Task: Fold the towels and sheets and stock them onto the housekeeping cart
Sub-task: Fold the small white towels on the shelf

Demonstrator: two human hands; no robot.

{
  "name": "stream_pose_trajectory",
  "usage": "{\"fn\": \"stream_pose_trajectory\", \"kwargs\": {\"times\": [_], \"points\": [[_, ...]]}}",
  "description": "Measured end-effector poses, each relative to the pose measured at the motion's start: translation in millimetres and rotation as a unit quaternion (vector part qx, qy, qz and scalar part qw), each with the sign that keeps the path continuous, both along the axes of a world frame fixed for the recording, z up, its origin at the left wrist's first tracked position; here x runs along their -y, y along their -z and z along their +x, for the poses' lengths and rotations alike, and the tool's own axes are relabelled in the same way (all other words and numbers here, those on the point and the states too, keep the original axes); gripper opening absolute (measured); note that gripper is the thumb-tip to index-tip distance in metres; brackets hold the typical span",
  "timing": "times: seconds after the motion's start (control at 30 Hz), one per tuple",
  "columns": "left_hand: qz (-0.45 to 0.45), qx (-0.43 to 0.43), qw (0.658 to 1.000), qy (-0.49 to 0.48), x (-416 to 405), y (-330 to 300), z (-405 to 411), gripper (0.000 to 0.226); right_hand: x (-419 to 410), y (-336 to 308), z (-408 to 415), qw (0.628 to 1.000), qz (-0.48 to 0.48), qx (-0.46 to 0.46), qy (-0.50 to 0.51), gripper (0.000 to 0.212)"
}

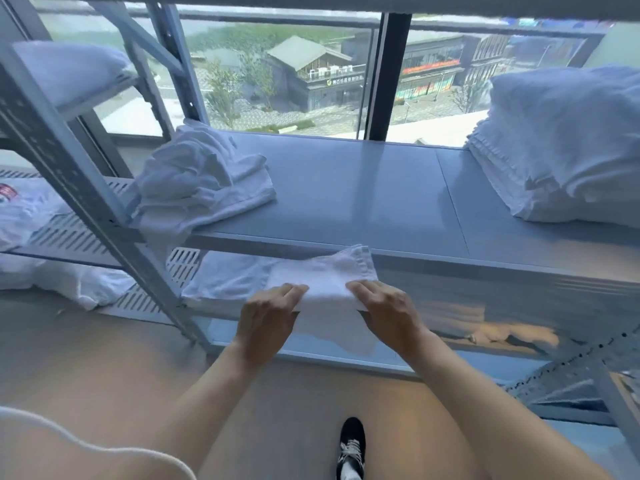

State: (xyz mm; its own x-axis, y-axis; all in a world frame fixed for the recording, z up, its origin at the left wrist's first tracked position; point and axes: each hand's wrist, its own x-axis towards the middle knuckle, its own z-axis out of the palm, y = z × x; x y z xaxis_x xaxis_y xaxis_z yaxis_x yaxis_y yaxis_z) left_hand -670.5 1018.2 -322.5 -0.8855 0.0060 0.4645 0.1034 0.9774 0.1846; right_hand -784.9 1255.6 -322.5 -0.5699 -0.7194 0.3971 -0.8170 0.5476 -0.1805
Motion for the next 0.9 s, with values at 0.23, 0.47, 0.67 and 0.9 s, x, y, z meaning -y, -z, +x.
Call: {"fn": "stream_pose_trajectory", "kwargs": {"times": [0.23,0.47,0.67,0.9], "points": [[0.044,0.000,0.999,0.019,-19.6,-13.8,14.7,0.036,-24.4,-21.5,27.1,0.999,0.004,-0.009,0.036,0.037],[0.057,0.011,0.995,0.080,-55.7,-19.9,-34.3,0.030,-77.7,-31.3,5.0,0.996,-0.005,0.007,0.083,0.026],[0.068,0.023,0.989,0.128,-85.3,-15.2,-106.7,0.047,-120.0,-30.3,-61.0,0.990,0.002,0.023,0.138,0.025],[0.082,0.054,0.987,0.124,-98.1,-13.3,-213.2,0.041,-127.1,-33.8,-168.4,0.984,0.022,0.001,0.175,0.044]]}}
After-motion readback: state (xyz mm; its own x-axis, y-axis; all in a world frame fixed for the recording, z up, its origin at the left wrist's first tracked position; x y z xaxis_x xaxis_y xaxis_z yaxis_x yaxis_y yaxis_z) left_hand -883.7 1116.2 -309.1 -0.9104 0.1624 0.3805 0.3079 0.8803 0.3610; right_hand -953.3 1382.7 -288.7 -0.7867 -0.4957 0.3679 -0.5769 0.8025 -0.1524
